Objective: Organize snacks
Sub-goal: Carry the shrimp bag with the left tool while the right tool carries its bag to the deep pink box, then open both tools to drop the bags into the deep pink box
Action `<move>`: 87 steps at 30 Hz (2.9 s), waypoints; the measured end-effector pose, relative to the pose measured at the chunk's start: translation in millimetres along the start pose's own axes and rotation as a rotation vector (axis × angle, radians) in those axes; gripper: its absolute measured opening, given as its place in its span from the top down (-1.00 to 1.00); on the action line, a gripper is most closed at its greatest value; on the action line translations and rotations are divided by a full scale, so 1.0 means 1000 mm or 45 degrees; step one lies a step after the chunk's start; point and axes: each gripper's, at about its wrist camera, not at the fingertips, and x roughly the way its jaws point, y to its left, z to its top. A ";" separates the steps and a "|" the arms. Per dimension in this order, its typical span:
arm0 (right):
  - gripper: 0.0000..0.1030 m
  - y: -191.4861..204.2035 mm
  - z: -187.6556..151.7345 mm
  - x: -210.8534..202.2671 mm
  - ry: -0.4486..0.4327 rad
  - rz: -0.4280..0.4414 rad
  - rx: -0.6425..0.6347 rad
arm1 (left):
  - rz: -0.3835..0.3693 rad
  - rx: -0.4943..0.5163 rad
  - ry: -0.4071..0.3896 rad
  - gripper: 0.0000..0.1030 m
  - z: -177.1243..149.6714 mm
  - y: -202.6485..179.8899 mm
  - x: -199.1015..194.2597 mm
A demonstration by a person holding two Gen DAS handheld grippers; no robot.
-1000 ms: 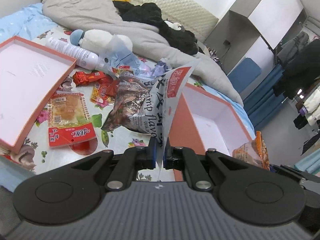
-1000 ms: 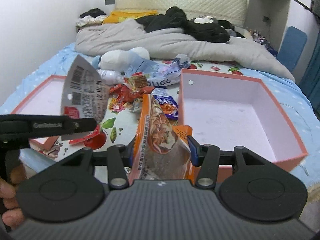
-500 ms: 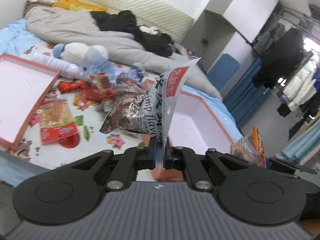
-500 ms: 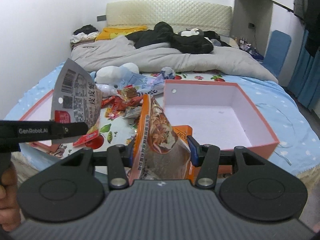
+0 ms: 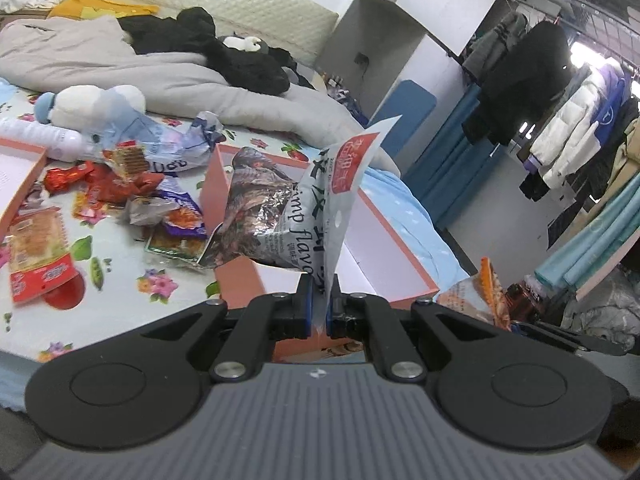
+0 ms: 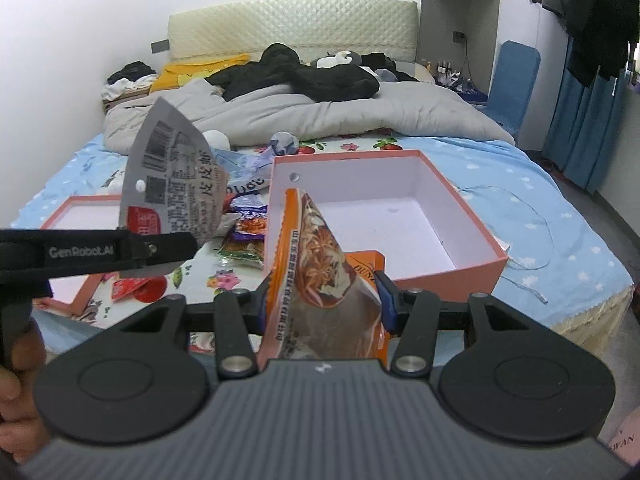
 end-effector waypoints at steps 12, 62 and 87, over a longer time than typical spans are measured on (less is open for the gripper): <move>-0.01 -0.045 0.039 0.069 -0.057 -0.070 0.049 | -0.040 0.043 0.120 0.87 0.072 -0.001 0.111; -0.42 -0.052 0.026 0.051 0.017 0.002 0.248 | 0.061 0.211 0.133 0.06 0.080 -0.012 0.074; -0.42 -0.004 -0.025 -0.015 -0.051 0.199 0.142 | 0.254 0.102 -0.010 0.05 0.002 0.023 -0.062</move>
